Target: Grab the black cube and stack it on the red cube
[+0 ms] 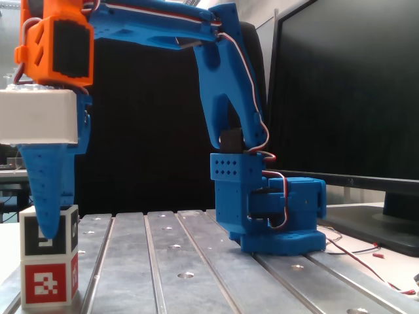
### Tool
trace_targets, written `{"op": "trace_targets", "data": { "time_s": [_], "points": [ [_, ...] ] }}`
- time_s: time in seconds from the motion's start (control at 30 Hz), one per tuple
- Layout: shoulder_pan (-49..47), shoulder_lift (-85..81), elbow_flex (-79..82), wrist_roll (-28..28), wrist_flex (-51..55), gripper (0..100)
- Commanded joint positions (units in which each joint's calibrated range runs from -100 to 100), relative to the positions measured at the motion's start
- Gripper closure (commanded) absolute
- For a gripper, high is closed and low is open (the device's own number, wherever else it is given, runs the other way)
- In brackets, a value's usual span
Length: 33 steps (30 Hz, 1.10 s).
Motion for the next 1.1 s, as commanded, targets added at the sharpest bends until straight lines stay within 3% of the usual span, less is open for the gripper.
{"op": "trace_targets", "data": {
  "time_s": [0.0, 0.37, 1.07],
  "points": [
    [0.1, -0.9, -1.8, 0.1, 0.4, 64],
    [-0.3, -1.2, -3.5, 0.0, 0.7, 65],
    [-0.4, -1.2, -20.3, 0.4, 16.4, 65]
  ]
}}
